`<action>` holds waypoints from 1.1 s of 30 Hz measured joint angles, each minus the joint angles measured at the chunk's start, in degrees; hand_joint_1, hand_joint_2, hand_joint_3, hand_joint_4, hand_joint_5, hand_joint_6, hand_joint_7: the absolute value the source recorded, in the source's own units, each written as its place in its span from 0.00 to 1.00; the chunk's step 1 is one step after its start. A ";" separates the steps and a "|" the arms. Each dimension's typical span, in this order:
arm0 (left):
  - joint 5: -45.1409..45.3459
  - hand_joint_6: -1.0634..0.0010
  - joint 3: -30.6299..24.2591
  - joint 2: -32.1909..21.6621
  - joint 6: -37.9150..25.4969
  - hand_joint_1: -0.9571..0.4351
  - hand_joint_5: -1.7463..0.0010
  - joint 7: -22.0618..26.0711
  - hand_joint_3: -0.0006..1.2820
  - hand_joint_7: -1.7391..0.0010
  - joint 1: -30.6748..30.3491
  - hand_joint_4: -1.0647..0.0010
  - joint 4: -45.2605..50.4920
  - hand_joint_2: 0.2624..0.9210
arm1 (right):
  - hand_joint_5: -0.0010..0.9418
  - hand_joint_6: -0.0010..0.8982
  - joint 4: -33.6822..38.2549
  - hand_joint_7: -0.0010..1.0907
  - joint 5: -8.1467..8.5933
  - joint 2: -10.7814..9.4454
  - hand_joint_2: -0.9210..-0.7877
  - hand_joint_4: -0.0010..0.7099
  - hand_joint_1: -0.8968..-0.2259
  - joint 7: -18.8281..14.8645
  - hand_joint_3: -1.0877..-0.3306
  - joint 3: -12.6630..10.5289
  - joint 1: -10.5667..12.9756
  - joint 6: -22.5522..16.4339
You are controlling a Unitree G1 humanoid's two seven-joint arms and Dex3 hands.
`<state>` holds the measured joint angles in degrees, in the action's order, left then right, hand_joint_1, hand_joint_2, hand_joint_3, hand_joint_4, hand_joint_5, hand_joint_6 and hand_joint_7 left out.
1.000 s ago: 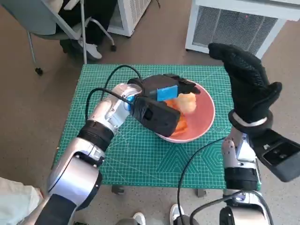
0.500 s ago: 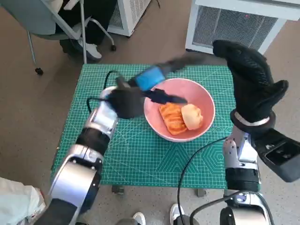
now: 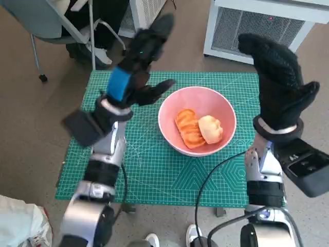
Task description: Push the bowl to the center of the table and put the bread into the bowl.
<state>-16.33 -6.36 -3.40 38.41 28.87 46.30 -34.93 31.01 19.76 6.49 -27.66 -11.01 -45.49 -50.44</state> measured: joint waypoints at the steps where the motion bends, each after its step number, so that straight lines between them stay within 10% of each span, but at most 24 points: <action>1: -0.52 0.77 -0.11 0.22 -0.34 0.22 1.00 -0.05 0.26 0.86 -0.89 0.81 1.27 1.00 | 0.32 0.00 0.30 0.59 -0.04 0.00 0.00 0.13 0.50 0.04 0.46 0.05 -0.32 -0.09; 33: -2.16 0.67 -0.59 2.42 -1.20 0.24 1.00 -3.83 0.26 0.95 -8.95 0.84 13.62 1.00 | 0.15 0.00 2.62 0.59 -2.05 1.11 0.00 0.26 0.53 0.05 0.42 2.43 -3.02 1.25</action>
<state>-18.49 -6.95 -0.98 37.21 25.04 37.35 -21.31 33.63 17.72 7.60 -27.61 -8.57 -48.51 -49.19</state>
